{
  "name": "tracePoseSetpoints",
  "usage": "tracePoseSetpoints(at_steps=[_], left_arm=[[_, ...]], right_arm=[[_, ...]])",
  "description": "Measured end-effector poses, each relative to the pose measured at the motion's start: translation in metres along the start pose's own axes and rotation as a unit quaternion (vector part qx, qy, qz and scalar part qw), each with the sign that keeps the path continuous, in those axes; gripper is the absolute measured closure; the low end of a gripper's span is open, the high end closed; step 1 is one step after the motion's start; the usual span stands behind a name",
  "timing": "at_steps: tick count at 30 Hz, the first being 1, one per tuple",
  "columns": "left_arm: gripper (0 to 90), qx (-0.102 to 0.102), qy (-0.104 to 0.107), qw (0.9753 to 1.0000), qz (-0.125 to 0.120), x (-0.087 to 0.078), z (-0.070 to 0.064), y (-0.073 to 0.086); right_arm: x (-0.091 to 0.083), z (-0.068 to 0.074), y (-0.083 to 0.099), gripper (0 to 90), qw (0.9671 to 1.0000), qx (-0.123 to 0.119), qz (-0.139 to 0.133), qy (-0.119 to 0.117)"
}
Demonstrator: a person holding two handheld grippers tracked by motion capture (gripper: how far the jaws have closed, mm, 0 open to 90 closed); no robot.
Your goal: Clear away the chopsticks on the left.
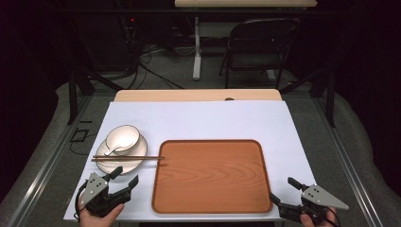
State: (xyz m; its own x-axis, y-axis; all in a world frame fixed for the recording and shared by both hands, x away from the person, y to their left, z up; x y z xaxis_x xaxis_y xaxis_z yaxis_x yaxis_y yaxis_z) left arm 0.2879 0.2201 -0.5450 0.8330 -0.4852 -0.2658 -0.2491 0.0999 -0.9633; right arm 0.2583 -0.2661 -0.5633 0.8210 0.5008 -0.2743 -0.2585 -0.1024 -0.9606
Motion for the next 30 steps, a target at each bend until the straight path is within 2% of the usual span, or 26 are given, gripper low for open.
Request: tracePoseSetpoints(at_steps=[3, 4, 8, 12, 14, 20, 22, 24, 27, 28, 30], left_arm=[[26.8, 0.000, 0.001, 1.0000, 0.008, -0.003, 0.003, -0.001], [26.8, 0.004, -0.001, 0.9998, 0.018, -0.004, 0.004, -0.001], [29.5, 0.038, -0.009, 0.9987, 0.034, -0.009, 0.011, -0.002], [34.8, 0.081, -0.027, 0.9949, 0.054, -0.015, 0.021, -0.005], [38.1, 0.094, -0.030, 0.9934, 0.059, -0.017, 0.024, -0.007], [38.1, 0.123, -0.046, 0.9887, 0.072, -0.020, 0.036, -0.011], [39.2, 0.126, -0.035, 0.9884, 0.078, -0.020, 0.038, -0.010], [41.2, 0.134, -0.035, 0.9872, 0.079, -0.019, 0.041, -0.010], [42.2, 0.157, -0.033, 0.9826, 0.094, -0.018, 0.045, -0.007], [42.8, 0.181, -0.042, 0.9770, 0.105, -0.018, 0.049, -0.007], [45.5, 0.194, -0.045, 0.9730, 0.116, -0.018, 0.051, -0.006]], right_arm=[[0.000, -0.001, 0.000, 14.1, 1.0000, 0.000, 0.001, 0.002], [0.000, -0.001, 0.000, 14.1, 1.0000, 0.001, 0.001, 0.002], [0.000, -0.001, 0.000, 14.1, 1.0000, 0.001, 0.002, 0.001], [0.001, -0.001, 0.001, 14.1, 1.0000, 0.001, 0.004, 0.001], [0.001, 0.000, 0.001, 14.1, 1.0000, 0.002, 0.004, 0.000], [0.001, 0.000, 0.000, 14.1, 1.0000, 0.003, 0.004, 0.000], [0.001, 0.000, 0.001, 14.1, 1.0000, 0.002, 0.005, 0.000], [0.001, 0.000, 0.001, 14.1, 1.0000, 0.001, 0.005, -0.001], [0.002, 0.000, 0.001, 14.1, 1.0000, 0.001, 0.005, -0.001], [0.002, 0.000, 0.001, 14.1, 1.0000, 0.002, 0.005, -0.001], [0.002, 0.000, 0.001, 14.1, 1.0000, 0.002, 0.005, -0.001]])
Point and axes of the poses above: each handheld gripper's, and its own axes: x roughly forward along the jaws, y roughly out of its underside, z roughly to its left, the point moved 8 cm from there along x, roughly forward along the jaws, and after that the axes turned 6 degrees about -z, right-handed, at the moved point
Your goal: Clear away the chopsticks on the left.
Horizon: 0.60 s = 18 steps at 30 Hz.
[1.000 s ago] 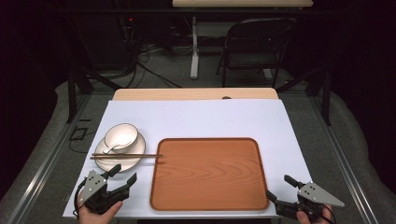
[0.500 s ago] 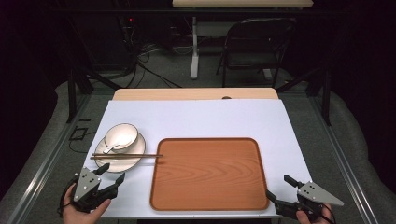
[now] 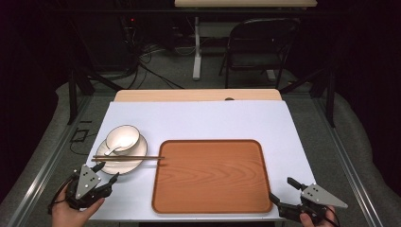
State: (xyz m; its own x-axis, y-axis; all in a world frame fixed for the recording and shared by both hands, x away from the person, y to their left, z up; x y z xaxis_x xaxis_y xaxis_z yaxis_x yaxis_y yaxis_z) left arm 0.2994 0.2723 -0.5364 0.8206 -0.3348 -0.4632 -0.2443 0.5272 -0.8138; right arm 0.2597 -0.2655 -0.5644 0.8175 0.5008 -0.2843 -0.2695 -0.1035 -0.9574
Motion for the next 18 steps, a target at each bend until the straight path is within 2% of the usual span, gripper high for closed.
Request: tracePoseSetpoints(at_steps=[5, 7, 9, 12, 15, 18], left_arm=[[50.7, 0.033, 0.008, 0.9990, 0.028, 0.001, 0.006, 0.005], [52.4, 0.053, 0.005, 0.9979, 0.036, 0.001, 0.009, 0.008], [53.4, 0.079, 0.008, 0.9956, 0.051, 0.003, 0.011, 0.012], [55.7, 0.111, 0.000, 0.9917, 0.066, 0.006, 0.016, 0.016], [58.5, 0.132, 0.000, 0.9881, 0.078, 0.009, 0.019, 0.018], [60.8, 0.159, -0.002, 0.9834, 0.087, 0.013, 0.023, 0.020]], right_arm=[[0.000, 0.000, 0.000, 14.1, 1.0000, 0.001, 0.001, 0.000], [0.000, 0.000, 0.000, 14.1, 1.0000, 0.001, 0.002, 0.000], [0.000, 0.000, 0.000, 14.1, 1.0000, 0.002, 0.001, 0.000], [0.001, 0.000, 0.000, 14.1, 1.0000, 0.003, 0.001, 0.000], [0.001, 0.000, 0.000, 14.1, 1.0000, 0.004, 0.003, 0.000], [0.001, -0.001, 0.000, 14.1, 1.0000, 0.004, 0.002, 0.000]])
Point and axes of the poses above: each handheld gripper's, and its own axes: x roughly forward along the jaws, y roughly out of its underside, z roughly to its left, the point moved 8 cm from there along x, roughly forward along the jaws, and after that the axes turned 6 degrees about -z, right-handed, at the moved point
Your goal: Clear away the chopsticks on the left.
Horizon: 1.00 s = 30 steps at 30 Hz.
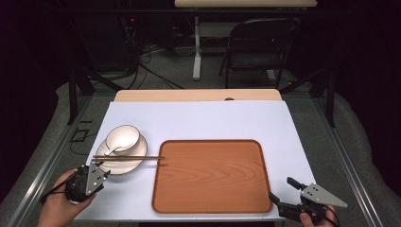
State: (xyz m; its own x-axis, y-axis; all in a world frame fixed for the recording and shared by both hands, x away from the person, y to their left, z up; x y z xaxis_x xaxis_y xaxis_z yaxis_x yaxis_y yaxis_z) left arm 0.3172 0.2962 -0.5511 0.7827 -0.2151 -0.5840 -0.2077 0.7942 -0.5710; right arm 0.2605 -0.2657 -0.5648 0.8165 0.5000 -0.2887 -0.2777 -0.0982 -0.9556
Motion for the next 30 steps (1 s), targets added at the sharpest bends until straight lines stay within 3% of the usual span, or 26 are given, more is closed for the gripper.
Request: tracePoseSetpoints(at_steps=[7, 9, 18, 30], left_arm=[[63.9, 0.053, 0.005, 0.9983, 0.023, 0.017, 0.005, 0.003], [64.6, 0.058, 0.009, 0.9979, 0.025, 0.021, 0.006, 0.004], [68.3, 0.052, 0.032, 0.9974, 0.037, 0.037, 0.011, 0.009], [70.4, 0.059, 0.037, 0.9968, 0.038, 0.051, 0.015, 0.012]], right_arm=[[0.000, -0.001, 0.000, 14.1, 1.0000, 0.003, -0.001, -0.001], [0.000, -0.001, 0.000, 14.1, 1.0000, 0.004, -0.001, 0.000], [0.000, -0.001, 0.000, 14.1, 1.0000, 0.007, -0.002, -0.001], [0.000, -0.001, 0.000, 14.1, 0.9999, 0.010, -0.002, -0.002]])
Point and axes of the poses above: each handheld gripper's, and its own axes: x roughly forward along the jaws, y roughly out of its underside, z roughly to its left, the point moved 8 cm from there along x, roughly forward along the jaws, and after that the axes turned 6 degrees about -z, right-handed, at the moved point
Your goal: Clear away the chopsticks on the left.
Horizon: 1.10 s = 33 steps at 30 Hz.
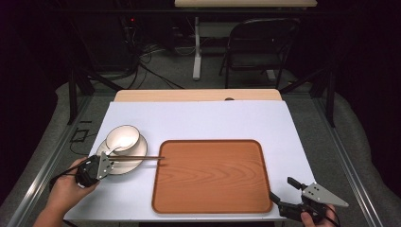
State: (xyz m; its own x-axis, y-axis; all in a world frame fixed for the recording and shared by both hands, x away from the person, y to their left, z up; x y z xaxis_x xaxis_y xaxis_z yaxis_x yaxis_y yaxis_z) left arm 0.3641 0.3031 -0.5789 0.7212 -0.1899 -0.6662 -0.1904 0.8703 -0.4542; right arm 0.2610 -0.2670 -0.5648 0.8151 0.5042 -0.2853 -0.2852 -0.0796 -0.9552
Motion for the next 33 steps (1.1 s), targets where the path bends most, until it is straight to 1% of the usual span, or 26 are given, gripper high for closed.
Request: tracePoseSetpoints(at_steps=[1, 3, 9, 10, 12, 14, 17, 19, 21, 22, 23, 26, 29, 32, 33], left_arm=[[70.9, 0.004, 0.002, 1.0000, 0.005, 0.001, 0.000, 0.001], [71.3, 0.007, 0.000, 1.0000, 0.005, 0.003, 0.000, 0.001], [72.2, 0.024, -0.002, 0.9996, 0.015, 0.009, -0.002, 0.002], [72.5, 0.037, -0.005, 0.9991, 0.019, 0.010, -0.002, 0.002], [73.3, 0.046, -0.005, 0.9987, 0.023, 0.011, -0.003, 0.002], [73.7, 0.062, -0.006, 0.9977, 0.026, 0.012, -0.004, 0.001], [74.0, 0.066, -0.005, 0.9974, 0.028, 0.012, -0.004, 0.001], [74.3, 0.076, -0.007, 0.9966, 0.033, 0.012, -0.004, 0.001], [75.2, 0.090, -0.010, 0.9951, 0.039, 0.013, -0.004, 0.001], [76.3, 0.108, -0.015, 0.9929, 0.047, 0.013, -0.004, 0.001], [77.0, 0.108, -0.015, 0.9929, 0.047, 0.013, -0.004, 0.001], [77.6, 0.128, -0.018, 0.9900, 0.055, 0.014, -0.006, 0.000], [77.7, 0.155, -0.022, 0.9854, 0.068, 0.016, -0.008, 0.001], [79.5, 0.165, -0.027, 0.9836, 0.069, 0.017, -0.009, -0.001], [80.3, 0.170, -0.027, 0.9826, 0.070, 0.017, -0.009, -0.001]], right_arm=[[0.000, 0.000, 0.000, 14.1, 1.0000, 0.000, 0.000, 0.000], [0.000, 0.000, 0.000, 14.1, 1.0000, 0.001, 0.001, 0.000], [0.000, 0.000, 0.000, 14.1, 1.0000, 0.001, 0.001, 0.000], [0.000, 0.000, 0.000, 14.1, 1.0000, 0.001, 0.001, 0.000], [0.000, 0.000, 0.000, 14.1, 1.0000, 0.002, 0.002, 0.000], [0.000, 0.000, 0.000, 14.1, 1.0000, 0.001, 0.001, 0.000], [0.000, 0.000, 0.000, 14.1, 1.0000, 0.001, 0.001, 0.000], [0.000, 0.000, 0.000, 14.1, 1.0000, 0.002, 0.002, 0.000], [0.000, 0.000, 0.000, 14.1, 1.0000, 0.003, 0.002, 0.000], [0.000, 0.000, 0.000, 14.1, 1.0000, 0.003, 0.002, 0.000], [0.000, 0.000, 0.000, 14.1, 1.0000, 0.003, 0.002, 0.000], [0.001, 0.000, 0.000, 14.1, 1.0000, 0.004, 0.001, 0.000], [0.001, 0.000, 0.000, 14.1, 1.0000, 0.004, 0.001, 0.000], [0.000, 0.000, 0.000, 14.1, 1.0000, 0.001, 0.001, 0.000], [0.000, 0.000, 0.000, 14.1, 1.0000, 0.002, 0.001, 0.000]])
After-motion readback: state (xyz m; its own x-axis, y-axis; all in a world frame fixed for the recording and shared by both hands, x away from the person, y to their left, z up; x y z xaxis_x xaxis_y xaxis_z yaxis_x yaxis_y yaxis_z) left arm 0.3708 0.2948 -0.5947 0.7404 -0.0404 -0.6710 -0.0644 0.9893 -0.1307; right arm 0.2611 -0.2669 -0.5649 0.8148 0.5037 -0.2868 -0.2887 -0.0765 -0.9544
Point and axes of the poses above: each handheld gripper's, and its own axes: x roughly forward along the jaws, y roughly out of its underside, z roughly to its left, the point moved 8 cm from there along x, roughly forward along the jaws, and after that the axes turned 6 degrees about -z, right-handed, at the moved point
